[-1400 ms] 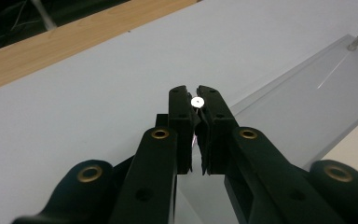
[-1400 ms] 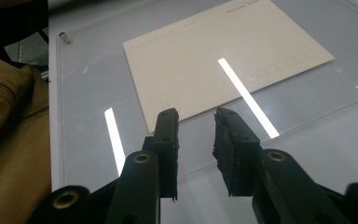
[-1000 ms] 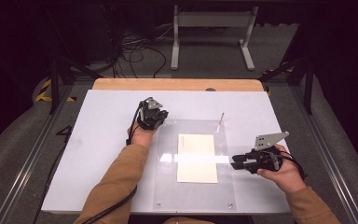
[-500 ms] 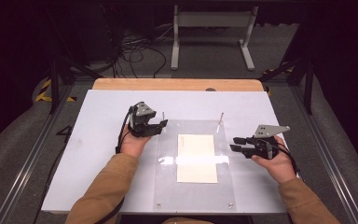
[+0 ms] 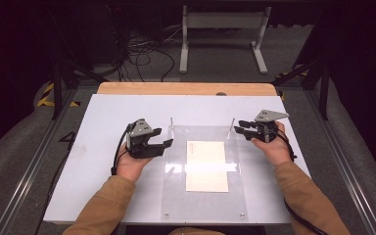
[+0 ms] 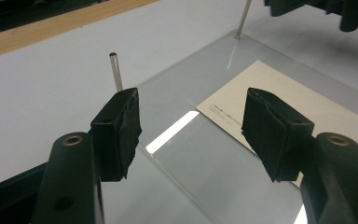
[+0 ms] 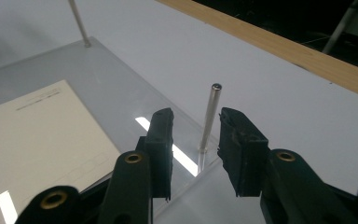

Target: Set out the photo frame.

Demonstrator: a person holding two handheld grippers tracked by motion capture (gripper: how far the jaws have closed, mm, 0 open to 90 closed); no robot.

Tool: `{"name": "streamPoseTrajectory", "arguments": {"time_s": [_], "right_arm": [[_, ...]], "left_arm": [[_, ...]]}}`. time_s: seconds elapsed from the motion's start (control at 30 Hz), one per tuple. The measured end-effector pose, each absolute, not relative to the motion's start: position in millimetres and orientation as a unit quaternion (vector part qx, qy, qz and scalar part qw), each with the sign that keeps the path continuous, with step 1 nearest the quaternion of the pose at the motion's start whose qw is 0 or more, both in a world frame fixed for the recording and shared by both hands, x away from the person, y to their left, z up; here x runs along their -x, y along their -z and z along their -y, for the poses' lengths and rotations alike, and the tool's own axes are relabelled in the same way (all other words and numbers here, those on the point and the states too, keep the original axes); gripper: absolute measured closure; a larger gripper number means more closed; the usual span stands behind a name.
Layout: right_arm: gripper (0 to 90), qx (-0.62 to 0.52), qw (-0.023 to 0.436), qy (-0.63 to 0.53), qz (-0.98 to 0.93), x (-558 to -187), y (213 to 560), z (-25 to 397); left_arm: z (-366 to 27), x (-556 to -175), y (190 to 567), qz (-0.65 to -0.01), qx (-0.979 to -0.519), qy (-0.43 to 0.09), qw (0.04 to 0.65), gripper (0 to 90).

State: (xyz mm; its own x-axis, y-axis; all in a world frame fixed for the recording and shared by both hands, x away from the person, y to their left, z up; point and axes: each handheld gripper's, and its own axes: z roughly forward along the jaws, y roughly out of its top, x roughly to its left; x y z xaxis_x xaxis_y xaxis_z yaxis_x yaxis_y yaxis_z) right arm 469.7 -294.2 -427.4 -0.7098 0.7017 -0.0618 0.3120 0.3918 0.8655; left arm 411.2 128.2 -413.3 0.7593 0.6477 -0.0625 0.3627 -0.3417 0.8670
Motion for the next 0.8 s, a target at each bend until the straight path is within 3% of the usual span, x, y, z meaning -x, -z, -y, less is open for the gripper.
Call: {"name": "streamPoseTrajectory", "arguments": {"time_s": [0.27, 0.6, 0.8], "right_arm": [[68.5, -0.316, 0.229, -0.465, -0.795, -486.6, 436.0, 284.1], [84.3, -0.337, 0.245, -0.448, -0.791, -490.9, 447.6, 268.1], [85.4, -0.364, 0.234, -0.44, -0.787, -493.7, 445.2, 266.1]], "left_arm": [[-146.5, -388.1, 420.0, -0.318, -0.801, -0.135, 0.489, 36.0], [-164.1, -362.1, 419.3, -0.324, -0.798, -0.137, 0.489, 35.6], [-167.5, -352.0, 422.6, -0.321, -0.802, -0.13, 0.487, 35.5]]}}
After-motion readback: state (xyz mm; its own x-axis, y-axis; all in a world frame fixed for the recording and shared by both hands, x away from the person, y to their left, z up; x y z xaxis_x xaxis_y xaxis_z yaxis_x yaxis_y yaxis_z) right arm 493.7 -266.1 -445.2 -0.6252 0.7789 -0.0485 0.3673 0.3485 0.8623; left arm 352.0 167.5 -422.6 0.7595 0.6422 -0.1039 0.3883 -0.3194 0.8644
